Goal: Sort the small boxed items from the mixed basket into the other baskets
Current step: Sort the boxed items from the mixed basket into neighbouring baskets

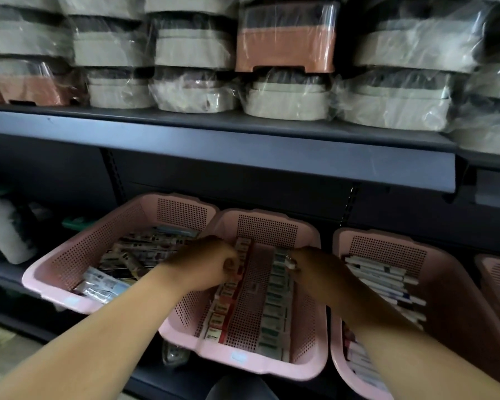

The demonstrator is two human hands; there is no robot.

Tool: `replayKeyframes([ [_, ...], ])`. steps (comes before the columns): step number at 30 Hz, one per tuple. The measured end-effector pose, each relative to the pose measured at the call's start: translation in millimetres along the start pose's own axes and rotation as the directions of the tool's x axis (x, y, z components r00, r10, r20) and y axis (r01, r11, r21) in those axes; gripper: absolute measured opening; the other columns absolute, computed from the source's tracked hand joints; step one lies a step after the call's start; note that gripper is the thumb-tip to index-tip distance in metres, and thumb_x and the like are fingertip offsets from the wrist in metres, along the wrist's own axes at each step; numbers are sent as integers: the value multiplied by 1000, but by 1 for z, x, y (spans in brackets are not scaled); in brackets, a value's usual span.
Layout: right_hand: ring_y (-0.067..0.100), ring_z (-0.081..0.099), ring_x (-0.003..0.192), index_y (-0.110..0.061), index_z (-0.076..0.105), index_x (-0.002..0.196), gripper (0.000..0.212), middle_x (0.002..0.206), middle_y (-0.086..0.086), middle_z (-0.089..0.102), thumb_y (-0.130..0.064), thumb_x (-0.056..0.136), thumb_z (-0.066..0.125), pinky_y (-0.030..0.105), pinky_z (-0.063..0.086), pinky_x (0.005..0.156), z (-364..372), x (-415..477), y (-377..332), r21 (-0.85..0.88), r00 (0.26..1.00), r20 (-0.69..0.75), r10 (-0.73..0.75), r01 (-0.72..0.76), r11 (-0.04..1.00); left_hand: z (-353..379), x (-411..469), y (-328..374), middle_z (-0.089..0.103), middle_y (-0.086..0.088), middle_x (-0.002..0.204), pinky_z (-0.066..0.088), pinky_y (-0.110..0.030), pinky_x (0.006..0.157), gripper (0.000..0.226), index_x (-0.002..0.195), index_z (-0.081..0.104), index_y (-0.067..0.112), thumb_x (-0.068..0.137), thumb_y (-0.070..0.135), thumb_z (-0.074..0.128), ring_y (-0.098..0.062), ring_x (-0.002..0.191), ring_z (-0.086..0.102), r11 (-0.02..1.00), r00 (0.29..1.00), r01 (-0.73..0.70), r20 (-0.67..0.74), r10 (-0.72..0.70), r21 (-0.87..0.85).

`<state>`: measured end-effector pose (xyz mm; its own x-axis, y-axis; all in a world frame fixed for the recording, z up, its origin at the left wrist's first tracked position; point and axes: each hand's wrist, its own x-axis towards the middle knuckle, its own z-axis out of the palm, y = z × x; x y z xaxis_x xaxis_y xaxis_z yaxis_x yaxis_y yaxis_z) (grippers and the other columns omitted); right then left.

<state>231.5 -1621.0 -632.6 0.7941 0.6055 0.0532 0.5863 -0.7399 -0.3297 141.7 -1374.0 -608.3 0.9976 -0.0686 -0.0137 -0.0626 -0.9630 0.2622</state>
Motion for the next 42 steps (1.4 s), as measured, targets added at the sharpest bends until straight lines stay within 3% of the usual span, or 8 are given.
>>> replayKeyframes([
  [6,17,63,85,-27,60,92,16,90,-5,61,-35,101,49,25,38,66,2,2,1,-36,1000,-14,-12,11,999,6,-32,13,70,12,93,59,-33,79,10,93,71,32,85,30,75,-8,85,66,994,970,23,237,-47,104],
  [11,11,54,80,-38,38,69,35,83,-11,50,-31,102,48,17,28,56,1,-6,-6,-42,999,-32,-27,26,999,18,-40,17,67,6,100,52,-26,71,14,97,71,28,88,17,70,-14,87,63,982,969,14,241,-60,190],
  [15,17,60,87,-29,59,88,18,87,-7,56,-33,102,48,24,33,63,-1,-11,-8,-51,997,-61,-40,37,998,25,-40,13,66,8,105,51,-25,75,23,106,71,31,89,16,69,-14,91,63,985,975,20,214,-57,174],
  [19,21,63,102,-18,64,121,29,112,3,66,-34,103,47,22,30,71,0,-13,-10,-82,995,-93,-46,38,996,24,-39,13,66,9,101,44,-23,70,11,94,69,28,92,18,65,-14,88,62,984,983,4,181,-36,176],
  [24,19,65,91,-22,65,105,20,101,0,67,-35,100,50,27,42,69,1,-11,-9,-70,997,-74,-8,3,998,29,-39,10,65,11,96,44,-24,69,14,90,67,30,91,16,65,-12,85,62,985,983,26,172,-56,169],
  [34,12,58,77,-27,59,85,15,82,-8,60,-30,98,54,19,32,56,-4,-13,-14,24,999,-43,18,-17,1000,27,-40,11,65,11,92,48,-24,68,13,93,68,30,89,18,65,-11,84,62,987,981,61,172,-86,147],
  [39,11,57,75,-30,49,73,25,74,-11,55,-27,96,59,20,33,56,-10,-18,-25,142,999,-42,-14,20,990,11,-32,37,64,22,100,45,-14,76,22,116,67,41,94,42,71,1,93,60,987,999,49,-4,-50,-156],
  [42,15,63,92,-26,66,97,5,96,-5,66,-27,94,62,26,38,68,-15,-21,-35,143,994,-54,-92,99,985,9,-19,63,70,20,101,52,-19,87,23,112,70,40,91,45,75,3,94,63,927,989,-1,-135,-54,-376],
])
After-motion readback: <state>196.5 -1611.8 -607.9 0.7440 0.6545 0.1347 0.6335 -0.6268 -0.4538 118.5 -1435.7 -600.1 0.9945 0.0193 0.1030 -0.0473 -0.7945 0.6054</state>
